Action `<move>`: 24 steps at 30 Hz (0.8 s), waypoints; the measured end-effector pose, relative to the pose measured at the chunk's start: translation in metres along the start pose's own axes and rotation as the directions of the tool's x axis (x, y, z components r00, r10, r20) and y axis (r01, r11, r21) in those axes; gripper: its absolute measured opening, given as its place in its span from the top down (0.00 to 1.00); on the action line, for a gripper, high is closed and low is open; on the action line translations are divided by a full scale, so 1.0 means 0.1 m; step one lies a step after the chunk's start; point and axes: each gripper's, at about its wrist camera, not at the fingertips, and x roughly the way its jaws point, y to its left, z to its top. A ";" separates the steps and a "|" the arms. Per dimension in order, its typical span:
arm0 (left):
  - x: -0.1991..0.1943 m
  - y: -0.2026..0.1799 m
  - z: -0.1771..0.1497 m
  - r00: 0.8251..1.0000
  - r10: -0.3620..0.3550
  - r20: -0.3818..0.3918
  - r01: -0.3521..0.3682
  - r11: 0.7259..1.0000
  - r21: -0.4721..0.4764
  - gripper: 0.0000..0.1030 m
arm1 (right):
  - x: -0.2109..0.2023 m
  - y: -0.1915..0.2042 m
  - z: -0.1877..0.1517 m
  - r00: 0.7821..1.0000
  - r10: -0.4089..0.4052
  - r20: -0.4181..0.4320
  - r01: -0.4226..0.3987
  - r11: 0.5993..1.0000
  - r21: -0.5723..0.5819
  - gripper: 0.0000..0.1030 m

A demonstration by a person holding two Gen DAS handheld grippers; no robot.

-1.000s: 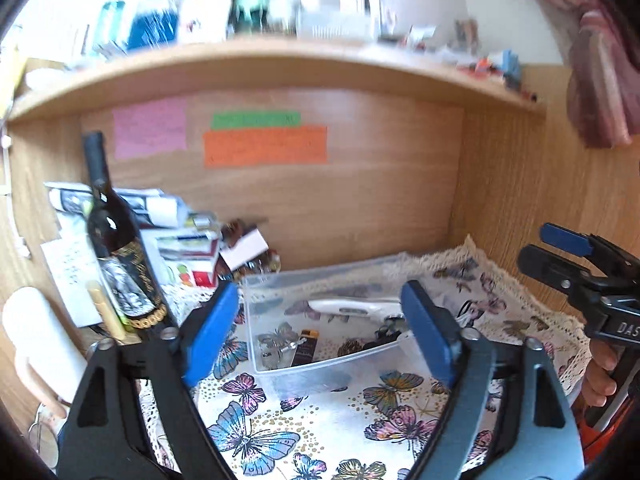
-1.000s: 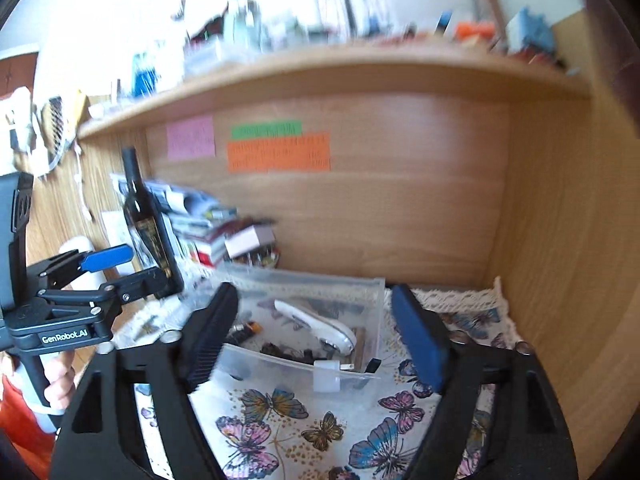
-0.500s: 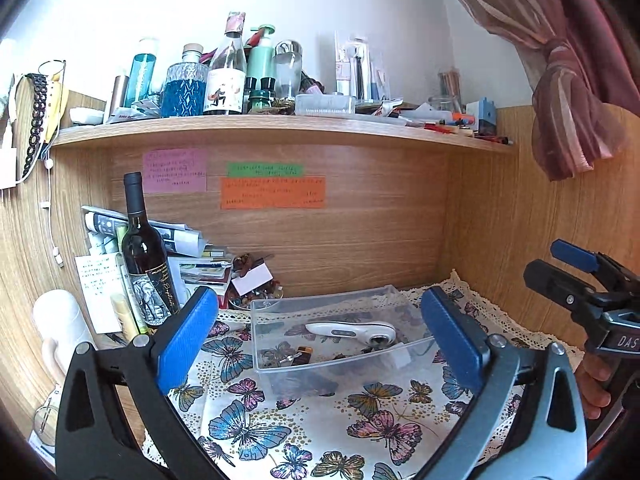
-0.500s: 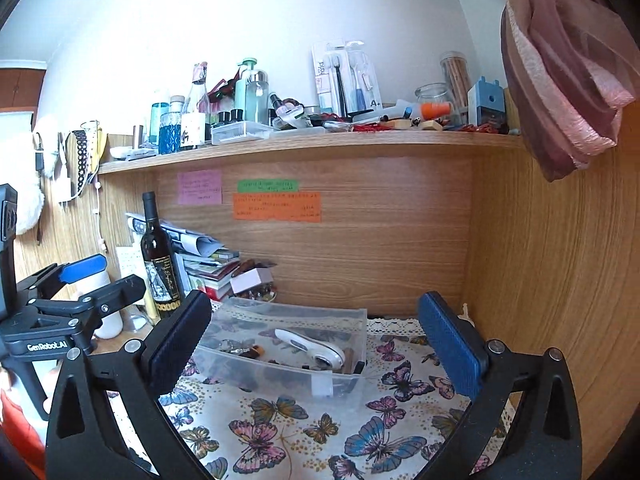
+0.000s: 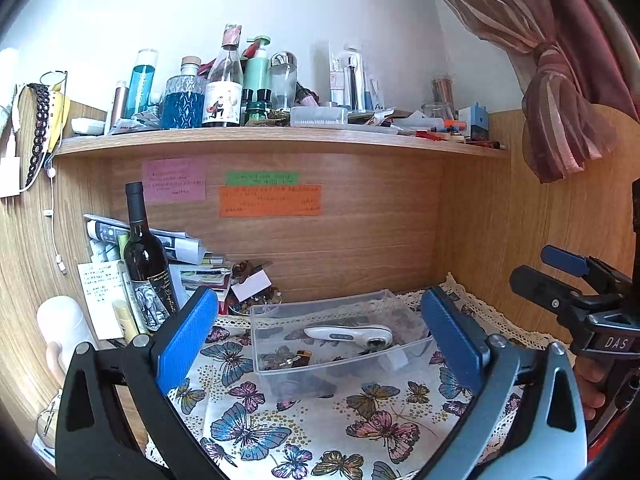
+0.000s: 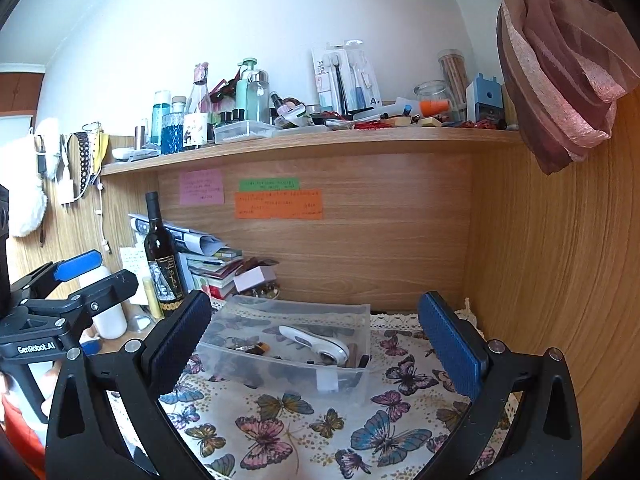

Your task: Organize rigid objects

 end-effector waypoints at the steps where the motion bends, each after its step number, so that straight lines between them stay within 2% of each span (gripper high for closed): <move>1: 0.00 0.00 0.00 1.000 0.000 -0.001 0.000 1.000 -0.001 0.00 | 0.00 0.00 0.00 1.000 0.000 0.000 0.000 1.000 -0.001 0.00; 24: 0.08 0.00 -0.01 0.999 -0.019 -0.029 0.019 1.000 -0.005 0.00 | 0.03 -0.04 -0.01 1.000 -0.006 -0.008 0.006 1.000 0.018 0.00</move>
